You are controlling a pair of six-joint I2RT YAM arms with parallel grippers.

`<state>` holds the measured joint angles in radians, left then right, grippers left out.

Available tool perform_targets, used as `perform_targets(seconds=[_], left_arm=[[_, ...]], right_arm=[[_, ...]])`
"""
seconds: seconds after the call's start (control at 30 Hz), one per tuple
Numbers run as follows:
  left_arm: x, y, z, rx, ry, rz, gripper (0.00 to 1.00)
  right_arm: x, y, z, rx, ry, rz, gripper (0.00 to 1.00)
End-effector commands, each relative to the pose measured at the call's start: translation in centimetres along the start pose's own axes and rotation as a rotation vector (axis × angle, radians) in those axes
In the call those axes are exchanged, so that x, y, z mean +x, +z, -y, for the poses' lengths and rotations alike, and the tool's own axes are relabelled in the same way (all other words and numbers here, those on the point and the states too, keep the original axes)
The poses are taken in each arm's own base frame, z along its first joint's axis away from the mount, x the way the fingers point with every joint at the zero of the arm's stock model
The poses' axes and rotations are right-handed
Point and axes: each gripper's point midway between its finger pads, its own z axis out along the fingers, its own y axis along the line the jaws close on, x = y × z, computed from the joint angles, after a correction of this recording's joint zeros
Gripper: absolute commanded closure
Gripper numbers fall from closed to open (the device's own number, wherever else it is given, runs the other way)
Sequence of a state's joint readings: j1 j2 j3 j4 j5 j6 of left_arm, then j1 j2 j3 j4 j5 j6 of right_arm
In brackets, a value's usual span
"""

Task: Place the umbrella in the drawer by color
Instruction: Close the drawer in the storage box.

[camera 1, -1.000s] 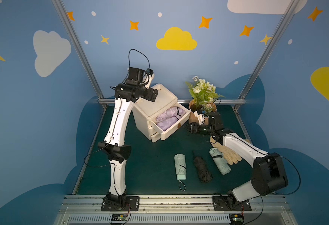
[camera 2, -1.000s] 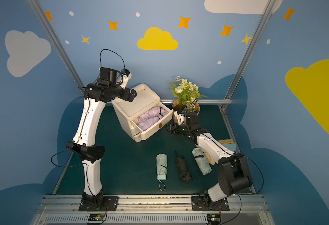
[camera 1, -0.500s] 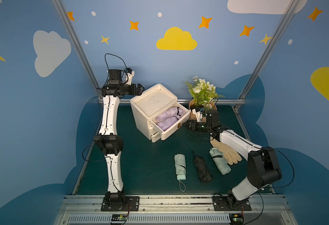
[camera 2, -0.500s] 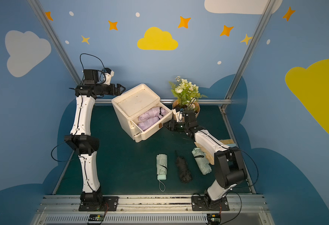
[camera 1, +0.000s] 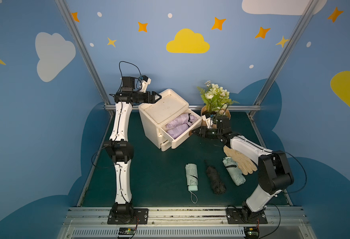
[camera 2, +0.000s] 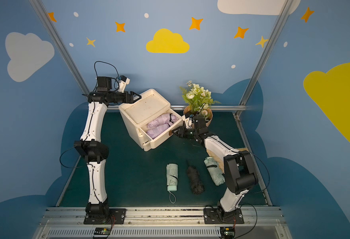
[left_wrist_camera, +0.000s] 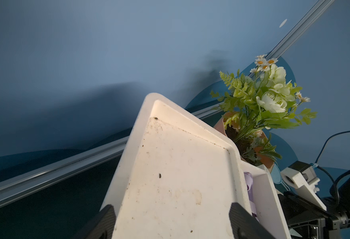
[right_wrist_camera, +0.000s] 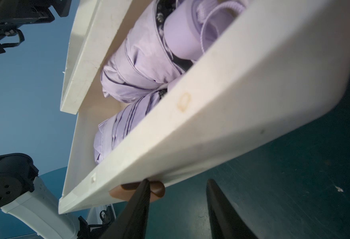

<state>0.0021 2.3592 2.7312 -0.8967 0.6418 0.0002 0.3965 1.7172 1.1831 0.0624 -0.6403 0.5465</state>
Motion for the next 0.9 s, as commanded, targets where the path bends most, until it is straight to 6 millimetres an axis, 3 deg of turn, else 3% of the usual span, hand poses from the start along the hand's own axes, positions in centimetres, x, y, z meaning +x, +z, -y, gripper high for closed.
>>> perform_targets(seconds=[0.0, 0.2, 0.33, 0.57, 0.87], left_arm=[[0.1, 0.3, -1.4, -0.072, 0.038, -0.004, 0.1], [-0.5, -0.2, -3.8, -0.224, 0.079, 0.011, 0.08], [0.6, 0.5, -4.5, -0.221, 0.069, -0.018, 0.07], [2.9, 2.5, -2.7, -0.102, 0.053, -0.089, 0.07], [3.7, 4.0, 1.5, 0.094, 0.072, -0.103, 0.08]], right_arm=[[-1.4, 0.8, -1.8, -0.043, -0.043, 0.028, 0.54], [-1.1, 1.2, -2.0, -0.041, -0.051, 0.017, 0.54], [-1.0, 1.4, -2.1, -0.041, -0.052, 0.01, 0.54], [-1.3, 2.2, -2.9, -0.055, -0.066, 0.002, 0.54], [-2.0, 3.8, -4.5, -0.074, -0.101, -0.006, 0.53]])
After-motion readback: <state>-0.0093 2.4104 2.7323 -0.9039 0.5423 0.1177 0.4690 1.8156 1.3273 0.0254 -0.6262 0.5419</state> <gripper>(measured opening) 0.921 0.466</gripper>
